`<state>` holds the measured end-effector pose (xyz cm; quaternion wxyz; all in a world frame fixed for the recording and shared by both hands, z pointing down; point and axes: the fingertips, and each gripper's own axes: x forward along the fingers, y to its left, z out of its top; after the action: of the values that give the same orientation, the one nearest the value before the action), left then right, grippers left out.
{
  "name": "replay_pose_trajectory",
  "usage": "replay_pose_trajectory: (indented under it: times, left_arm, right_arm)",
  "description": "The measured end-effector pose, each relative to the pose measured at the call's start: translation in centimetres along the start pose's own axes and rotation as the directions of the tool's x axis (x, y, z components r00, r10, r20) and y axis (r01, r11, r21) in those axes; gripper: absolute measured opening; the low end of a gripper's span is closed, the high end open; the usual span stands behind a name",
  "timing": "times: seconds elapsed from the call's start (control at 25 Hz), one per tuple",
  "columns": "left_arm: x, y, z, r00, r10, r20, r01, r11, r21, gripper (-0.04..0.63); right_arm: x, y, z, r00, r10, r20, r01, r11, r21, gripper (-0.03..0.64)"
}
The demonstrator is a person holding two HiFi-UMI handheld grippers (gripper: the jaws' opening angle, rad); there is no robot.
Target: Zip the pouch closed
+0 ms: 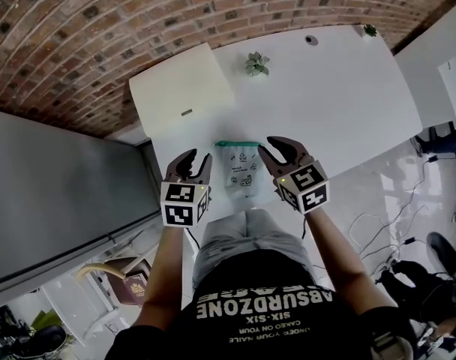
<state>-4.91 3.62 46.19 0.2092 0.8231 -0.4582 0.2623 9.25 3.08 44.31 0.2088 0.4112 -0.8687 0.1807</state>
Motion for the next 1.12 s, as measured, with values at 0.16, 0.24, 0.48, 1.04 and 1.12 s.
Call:
replay_pose_trajectory:
  times: [0.16, 0.24, 0.48, 1.04, 1.12]
  left_arm:
    - [1.5, 0.5, -0.6, 0.999, -0.004, -0.045, 0.005, 0.999, 0.033, 0.120]
    - [2.3, 0.7, -1.1, 0.998, -0.005, -0.070, 0.008, 0.999, 0.041, 0.120]
    - [4.3, 0.5, -2.7, 0.989, -0.034, -0.141, 0.044, 0.997, 0.063, 0.120]
    - [7.4, 2.5, -4.5, 0.976, -0.046, -0.212, 0.054, 0.998, 0.033, 0.120]
    - [7.8, 2.4, -4.9, 0.972, -0.059, -0.227, 0.069, 0.997, 0.038, 0.120]
  right_arm:
    - [1.5, 0.0, 0.3, 0.999, 0.039, -0.020, -0.039, 0.999, -0.023, 0.097]
    - [2.4, 0.1, 0.2, 0.997, 0.062, -0.037, -0.064, 0.997, -0.042, 0.097]
    - [4.8, 0.2, -0.5, 0.986, 0.137, -0.099, -0.145, 0.986, -0.078, 0.097]
    - [10.3, 0.6, -1.9, 0.940, 0.261, -0.218, -0.298, 0.942, -0.157, 0.101]
    - [10.9, 1.0, -2.0, 0.932, 0.282, -0.229, -0.326, 0.928, -0.181, 0.109]
